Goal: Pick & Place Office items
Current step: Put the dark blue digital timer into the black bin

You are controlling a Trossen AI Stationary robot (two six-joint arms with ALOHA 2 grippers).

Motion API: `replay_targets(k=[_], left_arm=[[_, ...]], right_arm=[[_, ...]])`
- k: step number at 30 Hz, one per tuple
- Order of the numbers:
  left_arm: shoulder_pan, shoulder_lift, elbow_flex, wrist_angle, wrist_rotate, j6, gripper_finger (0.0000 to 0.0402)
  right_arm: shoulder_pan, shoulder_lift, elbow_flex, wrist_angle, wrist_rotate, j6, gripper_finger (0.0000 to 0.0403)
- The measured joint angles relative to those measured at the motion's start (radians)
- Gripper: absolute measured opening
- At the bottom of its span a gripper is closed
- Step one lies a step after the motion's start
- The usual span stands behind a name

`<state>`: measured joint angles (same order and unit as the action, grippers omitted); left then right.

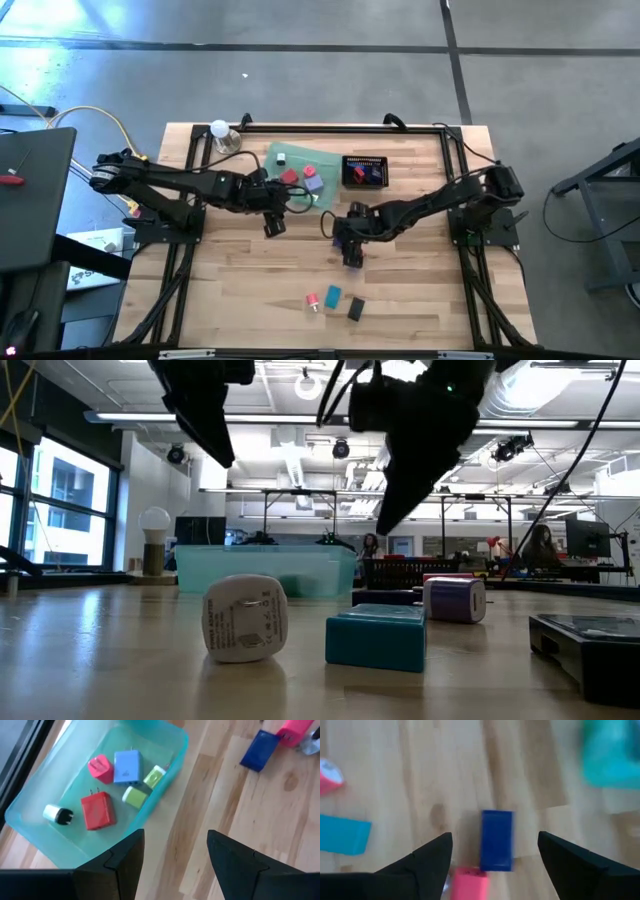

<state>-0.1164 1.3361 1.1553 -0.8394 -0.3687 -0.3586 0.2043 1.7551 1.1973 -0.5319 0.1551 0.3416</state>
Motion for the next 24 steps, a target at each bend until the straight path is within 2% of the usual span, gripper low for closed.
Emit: replay_targets(k=[4,8,12,24], left_arm=[[-0.009,0.0,0.0,0.007,0.002,-0.005,0.0208],[-0.009,0.0,0.0,0.022,0.002,-0.002,0.0208],[-0.009,0.0,0.0,0.029,0.002,0.013,0.0208],[-0.009,0.0,0.0,0.057,0.001,0.065,0.0208]], right_arm=[[-0.005,0.032,-0.001,0.021,-0.053,0.0,0.0282],[-0.017,0.044,0.0,0.002,0.001,0.059,0.0281],[-0.036,0.057,-0.001,-0.001,-0.008,0.087,0.0282],[-0.034,0.212,0.004,0.031,-0.009,0.023,0.0282]])
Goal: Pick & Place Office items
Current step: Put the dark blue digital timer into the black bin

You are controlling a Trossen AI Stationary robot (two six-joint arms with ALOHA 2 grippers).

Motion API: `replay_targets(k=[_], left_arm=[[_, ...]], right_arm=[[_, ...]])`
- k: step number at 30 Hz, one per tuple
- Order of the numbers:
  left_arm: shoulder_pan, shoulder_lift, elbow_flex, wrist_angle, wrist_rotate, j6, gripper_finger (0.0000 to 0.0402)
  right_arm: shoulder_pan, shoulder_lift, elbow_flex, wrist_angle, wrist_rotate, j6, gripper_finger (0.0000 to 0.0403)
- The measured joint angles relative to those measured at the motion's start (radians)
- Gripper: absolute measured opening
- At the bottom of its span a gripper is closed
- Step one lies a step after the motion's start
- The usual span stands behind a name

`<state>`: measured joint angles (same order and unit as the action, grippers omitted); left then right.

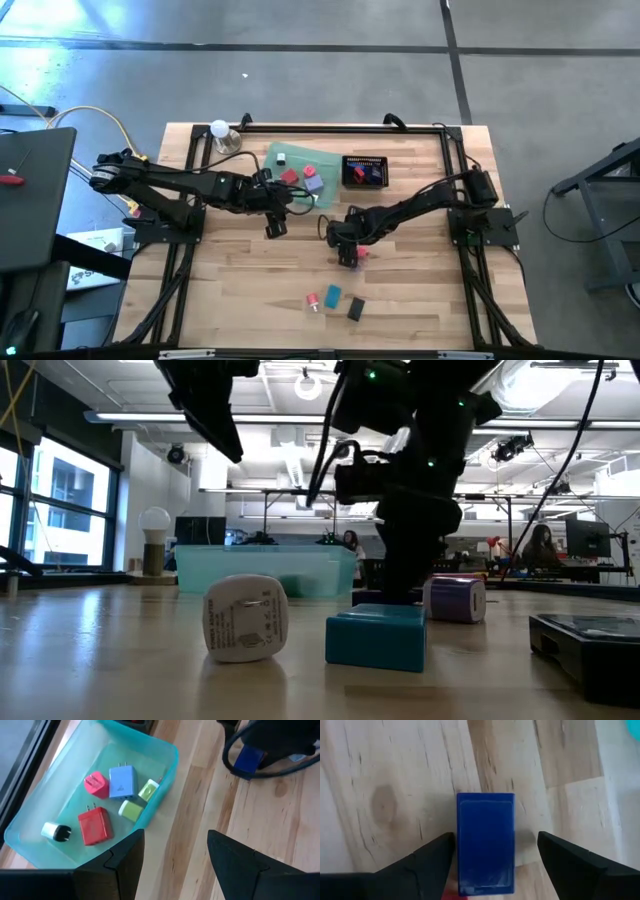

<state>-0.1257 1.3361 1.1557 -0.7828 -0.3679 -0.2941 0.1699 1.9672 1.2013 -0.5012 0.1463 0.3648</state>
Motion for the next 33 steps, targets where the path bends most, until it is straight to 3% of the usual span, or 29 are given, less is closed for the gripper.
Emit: replay_targets(k=[7,15,25,33], left_arm=[[0.0,0.0,0.0,0.004,0.001,0.003,0.0208],[0.0,0.0,0.0,0.014,0.001,0.01,0.0208],[-0.017,0.0,-0.019,0.013,0.001,-0.063,0.0208],[-0.075,0.0,-0.063,0.013,0.002,-0.167,0.0208]], right_arm=[[0.0,0.019,0.0,-0.005,-0.011,0.024,0.0255],[0.005,-0.008,-0.002,-0.016,-0.001,0.003,0.0139],[0.021,-0.149,0.002,-0.171,0.081,-0.05,0.0139],[0.004,-0.312,0.001,-0.392,0.29,-0.072,0.0139]])
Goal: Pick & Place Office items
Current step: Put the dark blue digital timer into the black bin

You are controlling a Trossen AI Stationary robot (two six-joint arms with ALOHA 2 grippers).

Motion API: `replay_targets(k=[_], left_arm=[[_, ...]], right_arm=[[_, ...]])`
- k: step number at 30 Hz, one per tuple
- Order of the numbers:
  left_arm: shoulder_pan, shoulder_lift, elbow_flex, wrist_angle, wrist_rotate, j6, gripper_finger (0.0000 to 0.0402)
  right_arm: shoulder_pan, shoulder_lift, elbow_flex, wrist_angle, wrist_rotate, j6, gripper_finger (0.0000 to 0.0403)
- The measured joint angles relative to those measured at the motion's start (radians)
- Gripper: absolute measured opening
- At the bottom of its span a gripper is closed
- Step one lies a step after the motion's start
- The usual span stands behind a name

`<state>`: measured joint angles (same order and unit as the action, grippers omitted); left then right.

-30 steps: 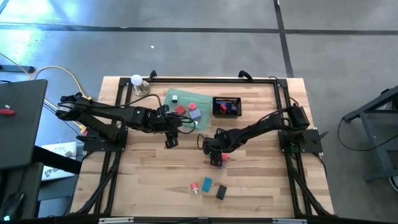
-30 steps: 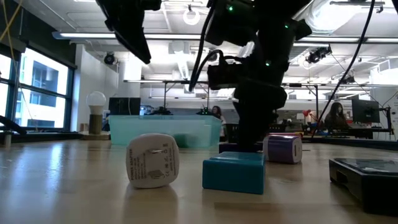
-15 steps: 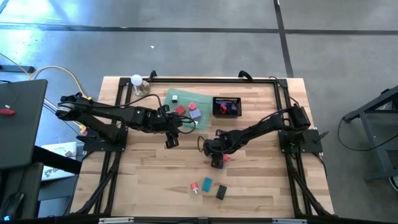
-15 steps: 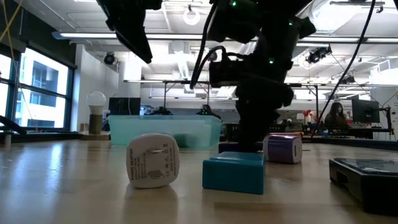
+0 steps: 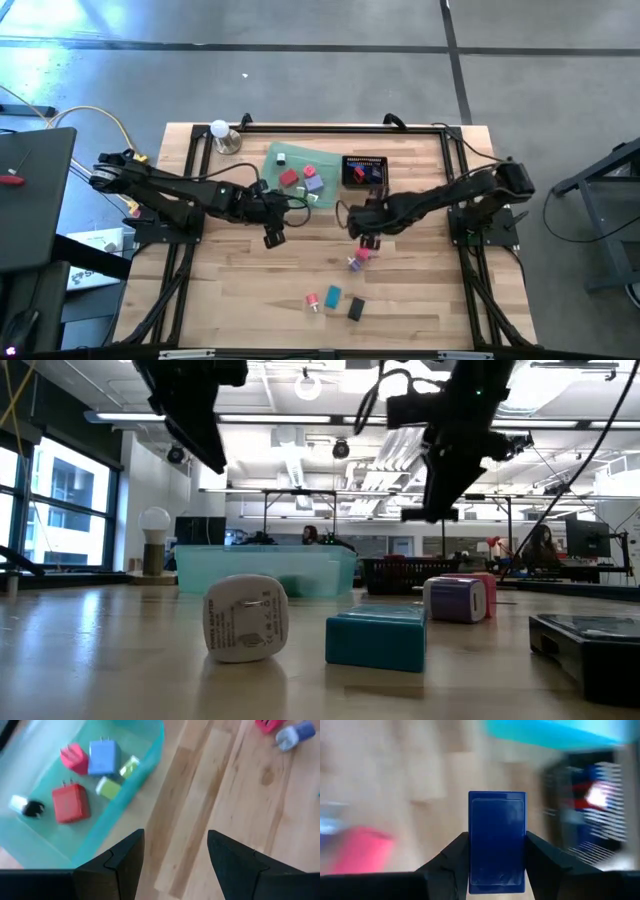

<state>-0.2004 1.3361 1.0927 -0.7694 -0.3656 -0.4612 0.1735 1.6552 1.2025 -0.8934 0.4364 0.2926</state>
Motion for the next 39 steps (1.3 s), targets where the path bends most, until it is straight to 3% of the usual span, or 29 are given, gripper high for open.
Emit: replay_targets(k=[3,8,15,18,23,31,39], left_arm=[[-0.022,0.0,-0.012,0.004,0.0,-0.047,0.0208],[-0.061,0.0,-0.024,0.01,0.0,-0.106,0.0208],[-0.12,0.0,-0.033,0.021,-0.002,-0.176,0.0208],[-0.14,0.0,-0.033,0.022,-0.004,-0.197,0.0208],[-0.167,0.0,-0.033,0.023,-0.005,-0.206,0.0208],[-0.181,0.0,-0.033,0.023,-0.033,-0.201,0.0208],[-0.181,0.0,-0.033,0.023,-0.07,-0.152,0.0208]], right_arm=[[-0.036,-0.04,0.0,-0.064,0.113,-0.001,0.0139],[-0.159,-0.076,0.002,-0.105,0.172,-0.057,0.0139],[-0.327,-0.027,-0.021,0.002,0.081,-0.283,0.0139],[-0.357,-0.019,-0.027,0.041,0.077,-0.35,0.0139],[-0.381,-0.019,-0.027,0.102,-0.04,-0.453,0.0139],[-0.414,-0.01,-0.027,0.164,-0.141,-0.481,0.0139],[-0.427,0.051,-0.026,0.221,-0.096,-0.481,0.0142]])
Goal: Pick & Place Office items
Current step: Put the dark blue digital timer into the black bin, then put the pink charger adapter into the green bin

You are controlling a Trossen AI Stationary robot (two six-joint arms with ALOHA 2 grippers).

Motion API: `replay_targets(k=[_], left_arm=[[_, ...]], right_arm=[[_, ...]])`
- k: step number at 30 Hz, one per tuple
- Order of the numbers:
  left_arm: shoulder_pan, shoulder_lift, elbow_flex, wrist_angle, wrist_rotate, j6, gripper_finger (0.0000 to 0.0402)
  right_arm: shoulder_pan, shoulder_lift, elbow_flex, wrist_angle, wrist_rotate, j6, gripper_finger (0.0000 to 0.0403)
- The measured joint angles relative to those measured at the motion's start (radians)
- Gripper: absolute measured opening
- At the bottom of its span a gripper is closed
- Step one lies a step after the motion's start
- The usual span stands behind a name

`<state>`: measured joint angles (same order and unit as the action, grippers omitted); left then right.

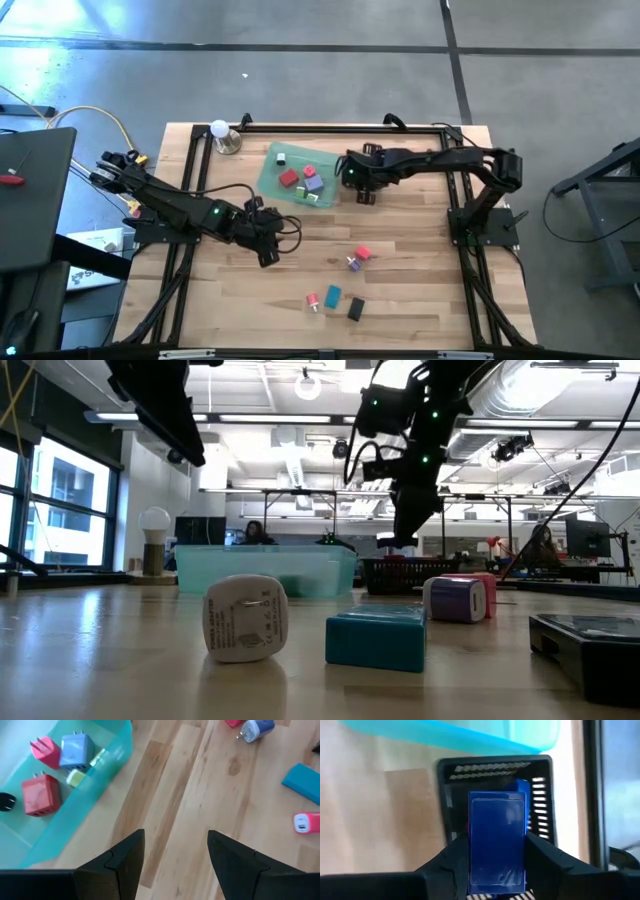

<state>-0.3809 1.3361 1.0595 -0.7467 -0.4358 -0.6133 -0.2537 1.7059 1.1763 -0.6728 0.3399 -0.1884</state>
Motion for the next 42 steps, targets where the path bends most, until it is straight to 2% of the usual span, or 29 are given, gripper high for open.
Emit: replay_targets(k=[3,8,15,28,34,39,42], left_arm=[[0.0,0.0,0.0,0.0,-0.013,0.015,0.0208],[0.0,0.0,0.0,0.0,-0.012,0.043,0.0208],[0.0,0.0,0.0,-0.001,-0.012,0.067,0.0208],[0.0,0.0,-0.001,-0.001,-0.011,0.075,0.0208],[0.0,0.0,-0.001,-0.001,-0.011,0.07,0.0208],[0.0,0.0,-0.001,0.0,-0.01,0.068,0.0208],[0.0,0.0,-0.001,-0.001,-0.009,0.066,0.0208]], right_arm=[[-0.011,0.014,0.0,0.016,0.024,0.005,0.0144],[-0.041,0.019,0.001,0.013,-0.047,0.027,0.0146],[-0.061,0.019,0.001,0.02,-0.086,0.109,0.0148],[-0.13,0.019,0.001,0.026,-0.113,0.217,0.0188],[-0.136,0.019,0.001,0.027,-0.111,0.186,0.0189],[-0.114,-0.02,0.001,0.026,0.018,0.224,0.0189],[-0.081,-0.068,0.001,0.028,0.057,0.228,0.0189]])
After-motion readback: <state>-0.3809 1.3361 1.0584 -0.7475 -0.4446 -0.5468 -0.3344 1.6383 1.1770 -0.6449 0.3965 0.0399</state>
